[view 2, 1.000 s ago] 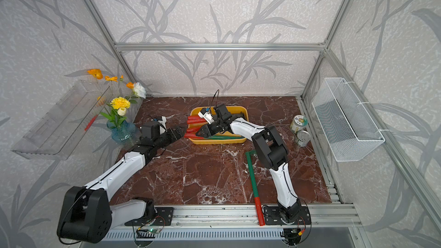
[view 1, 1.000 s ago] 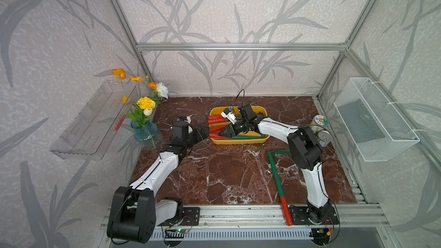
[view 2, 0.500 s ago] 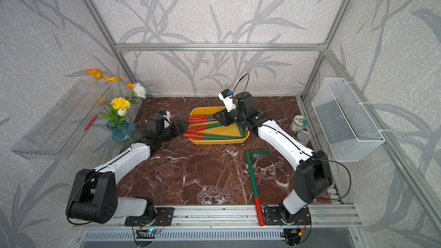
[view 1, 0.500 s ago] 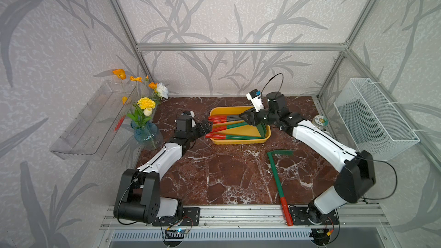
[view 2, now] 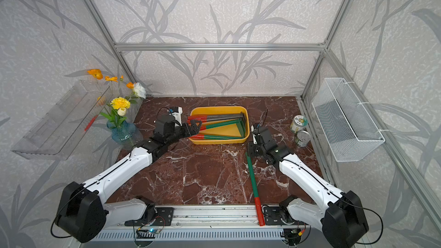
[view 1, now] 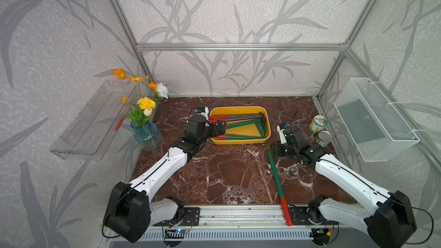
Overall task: Put the small hoe into the storage box
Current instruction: Place the hoe in the storage box, then pick up the hoe from the center of the board.
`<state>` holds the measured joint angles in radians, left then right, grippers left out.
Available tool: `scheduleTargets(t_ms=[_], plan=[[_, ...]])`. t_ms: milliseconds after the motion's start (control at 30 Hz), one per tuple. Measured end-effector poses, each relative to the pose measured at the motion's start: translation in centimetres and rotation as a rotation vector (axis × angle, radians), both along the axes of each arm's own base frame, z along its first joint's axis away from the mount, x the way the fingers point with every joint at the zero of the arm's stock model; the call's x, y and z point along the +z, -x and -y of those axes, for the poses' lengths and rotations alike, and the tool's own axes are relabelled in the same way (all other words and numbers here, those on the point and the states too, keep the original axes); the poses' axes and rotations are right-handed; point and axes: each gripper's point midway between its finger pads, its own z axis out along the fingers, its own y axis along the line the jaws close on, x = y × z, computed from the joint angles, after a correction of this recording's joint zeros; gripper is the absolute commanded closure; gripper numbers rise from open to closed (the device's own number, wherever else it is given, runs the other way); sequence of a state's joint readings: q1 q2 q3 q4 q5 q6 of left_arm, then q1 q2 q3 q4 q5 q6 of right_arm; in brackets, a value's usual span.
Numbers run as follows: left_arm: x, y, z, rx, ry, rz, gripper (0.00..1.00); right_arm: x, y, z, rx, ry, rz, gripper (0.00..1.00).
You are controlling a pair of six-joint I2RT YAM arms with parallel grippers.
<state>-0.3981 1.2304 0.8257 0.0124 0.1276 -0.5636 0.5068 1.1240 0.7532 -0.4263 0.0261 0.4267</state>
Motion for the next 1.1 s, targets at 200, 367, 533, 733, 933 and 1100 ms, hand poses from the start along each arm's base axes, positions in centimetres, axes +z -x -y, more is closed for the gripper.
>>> scheduleTargets(t_ms=[200, 367, 533, 733, 933, 1100], plan=[[0.0, 0.0, 0.1, 0.002, 0.021, 0.005, 0.00, -3.1, 1.6, 1.3, -0.082, 0.029, -0.112, 0.42], [-0.2, 0.3, -0.1, 0.007, 0.027, 0.007, 0.00, -4.7, 2.4, 2.7, -0.146, 0.067, -0.149, 0.42], [-0.3, 0.3, -0.2, 0.012, 0.026, 0.008, 0.01, -5.7, 2.9, 2.6, -0.139, 0.087, -0.187, 0.44], [-0.6, 0.6, -0.5, 0.026, 0.030, -0.010, 0.01, -6.9, 4.6, 0.9, -0.061, 0.122, -0.233, 0.46], [-1.3, 0.9, -0.9, 0.044, 0.039, -0.039, 0.02, -8.9, 5.5, -0.1, -0.020, 0.153, -0.299, 0.47], [-1.4, 1.0, -1.1, 0.055, 0.048, -0.052, 0.03, -10.8, 5.5, -0.2, -0.018, 0.185, -0.346, 0.49]])
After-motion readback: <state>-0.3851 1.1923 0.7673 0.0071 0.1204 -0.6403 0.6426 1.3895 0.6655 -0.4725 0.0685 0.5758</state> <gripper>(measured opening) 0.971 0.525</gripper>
